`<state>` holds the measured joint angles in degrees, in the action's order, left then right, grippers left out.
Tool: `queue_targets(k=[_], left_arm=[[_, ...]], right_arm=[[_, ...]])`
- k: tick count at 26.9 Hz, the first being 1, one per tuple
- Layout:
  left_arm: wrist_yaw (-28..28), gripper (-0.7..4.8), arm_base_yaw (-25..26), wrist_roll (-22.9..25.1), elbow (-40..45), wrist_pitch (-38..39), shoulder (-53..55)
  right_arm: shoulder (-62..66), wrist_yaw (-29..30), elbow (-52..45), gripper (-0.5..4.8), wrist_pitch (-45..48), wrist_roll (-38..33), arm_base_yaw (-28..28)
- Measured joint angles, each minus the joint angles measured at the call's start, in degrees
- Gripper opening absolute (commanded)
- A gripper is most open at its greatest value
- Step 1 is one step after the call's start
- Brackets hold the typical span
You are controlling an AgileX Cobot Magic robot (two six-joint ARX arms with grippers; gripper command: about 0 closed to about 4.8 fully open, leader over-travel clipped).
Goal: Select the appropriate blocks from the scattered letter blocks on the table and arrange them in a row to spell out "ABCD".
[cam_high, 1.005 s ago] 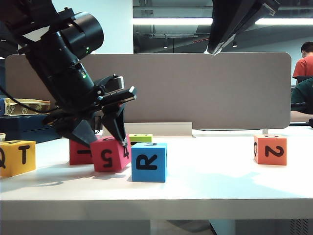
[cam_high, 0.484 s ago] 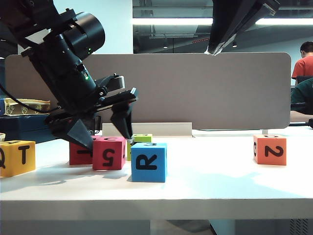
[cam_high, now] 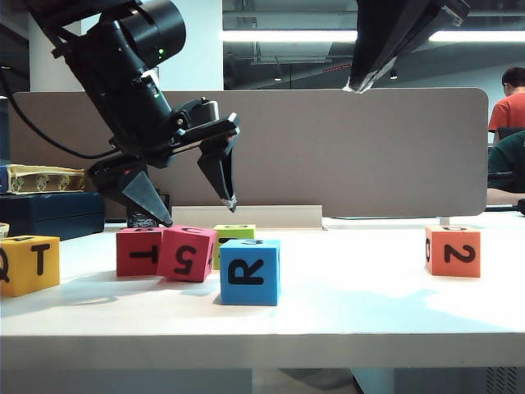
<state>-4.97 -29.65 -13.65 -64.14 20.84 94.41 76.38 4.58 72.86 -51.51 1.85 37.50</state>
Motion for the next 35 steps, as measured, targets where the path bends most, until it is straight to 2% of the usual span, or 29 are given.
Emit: queue_targets(k=[4,8,10,11,14,15,17,18,22,23,25,27,29,31,33,34,35], left_arm=[[6.0,4.71,0.2,3.3,0.0,1.7,-1.7],[7.6,4.53,0.7,5.0,0.0,2.3,-8.0],[7.6,3.49,0.7,6.4,0.0,2.4,-12.0],[7.6,2.71,0.7,7.0,0.0,2.4,-13.6],[7.6,2.00,0.7,8.0,0.0,2.6,-20.3],[7.6,1.25,0.7,8.4,0.0,2.9,-21.3],[7.4,0.35,0.7,9.0,0.0,3.7,-25.1],[7.3,0.19,0.7,9.0,0.0,3.7,-26.9],[7.3,0.16,0.7,9.0,0.0,3.9,-30.2],[7.1,0.14,0.7,9.0,0.0,4.1,-30.6],[5.5,-0.07,0.7,9.0,0.0,5.0,-31.3],[4.0,-0.06,0.7,9.0,0.0,6.1,-31.7],[1.7,-0.06,0.7,9.0,0.0,7.6,-32.1],[0.4,-0.06,0.7,9.0,0.0,8.0,-32.5],[0.1,-0.06,0.7,9.0,0.0,8.2,-32.7],[0.0,-0.06,0.7,9.0,0.0,8.3,-32.7],[0.0,-0.06,0.7,9.0,0.0,8.3,-32.8]], right_arm=[[0.0,0.0,0.0,-0.02,0.0,0.0,0.0],[0.9,0.0,0.0,-0.02,0.0,0.0,0.0],[2.7,0.0,0.0,-0.02,0.2,0.0,0.0],[3.4,0.1,0.0,-0.02,0.3,0.0,0.0],[6.4,0.1,0.0,-0.02,1.6,0.0,0.0],[7.1,0.1,0.0,-0.02,2.0,0.0,0.0],[9.0,0.1,0.0,-0.01,3.7,0.0,0.0],[10.2,0.2,0.0,-0.01,4.7,0.0,0.0],[12.9,1.0,0.0,0.08,7.3,0.0,0.0],[13.5,1.7,0.0,0.29,7.7,0.0,0.0],[14.7,3.3,0.0,1.02,8.5,0.0,0.0],[15.6,4.9,0.0,1.72,9.4,-0.1,0.0],[17.0,6.8,0.0,2.84,10.7,-0.3,0.0],[18.4,8.7,0.0,3.46,11.2,-0.6,0.0],[19.4,9.4,0.0,4.44,11.5,-0.7,0.0],[19.9,9.9,0.0,4.79,11.8,-0.7,0.0],[20.4,10.5,0.0,4.79,11.9,-0.7,0.0]])
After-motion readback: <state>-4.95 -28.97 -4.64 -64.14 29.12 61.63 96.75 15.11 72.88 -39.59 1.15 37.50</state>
